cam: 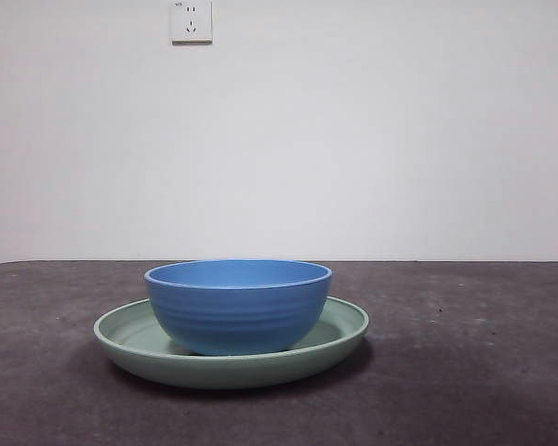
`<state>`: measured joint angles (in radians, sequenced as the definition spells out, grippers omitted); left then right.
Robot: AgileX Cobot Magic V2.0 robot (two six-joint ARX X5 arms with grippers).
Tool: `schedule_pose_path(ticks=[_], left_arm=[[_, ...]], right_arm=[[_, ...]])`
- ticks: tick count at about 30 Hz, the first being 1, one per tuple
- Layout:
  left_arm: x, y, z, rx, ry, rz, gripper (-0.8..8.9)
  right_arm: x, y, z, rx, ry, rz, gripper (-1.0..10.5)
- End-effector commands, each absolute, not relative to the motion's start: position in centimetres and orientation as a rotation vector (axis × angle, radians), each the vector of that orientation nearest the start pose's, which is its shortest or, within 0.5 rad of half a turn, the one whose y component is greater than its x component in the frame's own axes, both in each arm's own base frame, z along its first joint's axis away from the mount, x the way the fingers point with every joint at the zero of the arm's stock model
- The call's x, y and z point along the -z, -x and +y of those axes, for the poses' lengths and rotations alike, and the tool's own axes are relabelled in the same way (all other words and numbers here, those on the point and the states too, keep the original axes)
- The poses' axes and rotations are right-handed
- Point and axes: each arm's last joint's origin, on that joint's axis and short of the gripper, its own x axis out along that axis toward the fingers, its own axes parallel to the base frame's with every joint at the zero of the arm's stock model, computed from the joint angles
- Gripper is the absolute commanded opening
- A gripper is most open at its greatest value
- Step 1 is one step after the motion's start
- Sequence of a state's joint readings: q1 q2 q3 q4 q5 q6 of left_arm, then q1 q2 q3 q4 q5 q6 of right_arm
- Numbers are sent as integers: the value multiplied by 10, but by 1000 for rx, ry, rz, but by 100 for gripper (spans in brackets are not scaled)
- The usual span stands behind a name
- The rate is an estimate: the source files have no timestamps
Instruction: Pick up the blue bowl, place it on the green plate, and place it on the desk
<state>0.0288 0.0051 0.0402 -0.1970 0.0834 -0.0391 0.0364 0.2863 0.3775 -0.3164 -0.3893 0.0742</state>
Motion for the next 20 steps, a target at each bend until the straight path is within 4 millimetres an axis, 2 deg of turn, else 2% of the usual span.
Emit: schedule_pose_path(ticks=[1, 5, 13, 20], left_arm=[[-151, -95, 0, 60, 50, 191, 46], [-151, -95, 0, 60, 50, 191, 46], [-151, -95, 0, 60, 50, 191, 46], [-151, -95, 0, 60, 50, 191, 46]], right_arm=[[-218, -100, 10, -356, -72, 91, 41], [-195, -101, 4, -228, -39, 0, 41], [-169, -99, -3, 31, -41, -7, 41], [-152, -96, -3, 57, -41, 148, 41]])
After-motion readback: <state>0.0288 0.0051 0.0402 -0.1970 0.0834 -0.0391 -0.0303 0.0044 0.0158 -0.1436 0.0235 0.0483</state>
